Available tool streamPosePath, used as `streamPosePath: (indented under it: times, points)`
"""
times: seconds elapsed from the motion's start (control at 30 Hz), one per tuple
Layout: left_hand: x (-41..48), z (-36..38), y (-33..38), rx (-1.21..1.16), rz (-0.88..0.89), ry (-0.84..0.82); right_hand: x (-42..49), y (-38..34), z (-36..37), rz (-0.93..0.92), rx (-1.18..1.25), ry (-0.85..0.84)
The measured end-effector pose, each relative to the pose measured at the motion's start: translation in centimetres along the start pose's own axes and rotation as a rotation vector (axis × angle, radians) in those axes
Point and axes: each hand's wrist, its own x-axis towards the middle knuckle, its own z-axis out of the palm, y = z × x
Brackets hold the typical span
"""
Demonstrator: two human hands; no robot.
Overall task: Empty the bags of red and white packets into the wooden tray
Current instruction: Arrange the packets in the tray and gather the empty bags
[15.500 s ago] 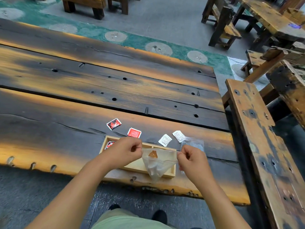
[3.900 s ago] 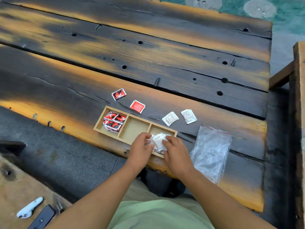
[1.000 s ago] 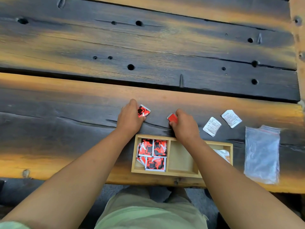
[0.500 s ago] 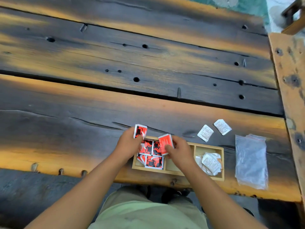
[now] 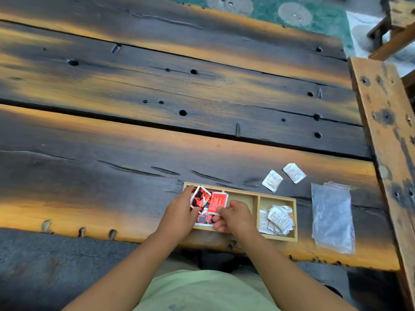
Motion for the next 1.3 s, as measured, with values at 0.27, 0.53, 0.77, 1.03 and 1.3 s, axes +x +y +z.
streamPosePath:
  times: [0.27,0.53,0.77,1.03,1.3]
  points:
    - [-0.8,-0.4,-1.2,0.046,0.012,0.007,-1.1,-0.5,1.3,0.022,0.103,0.002]
    - [-1.6,-0.8,-1.0,-0.009,-0.011,0.025,-2.0,-0.6,0.8,-0.017,0.087,0.009]
    - [-1.6,-0.4,-0.9,0.006,-0.034,0.006,-0.9,-0.6,2.2,-0.04,0.007,0.024]
    - [-0.9,0.0,-0.4,-0.009,0.009,-0.016,-0.6,1.4,0.1,-0.19,-0.205,0.162]
    - [1.0,3.0,4.7,-0.031,0.103,-0.085,-0.7,2.1,-6.1,-0.224,-0.042,0.176]
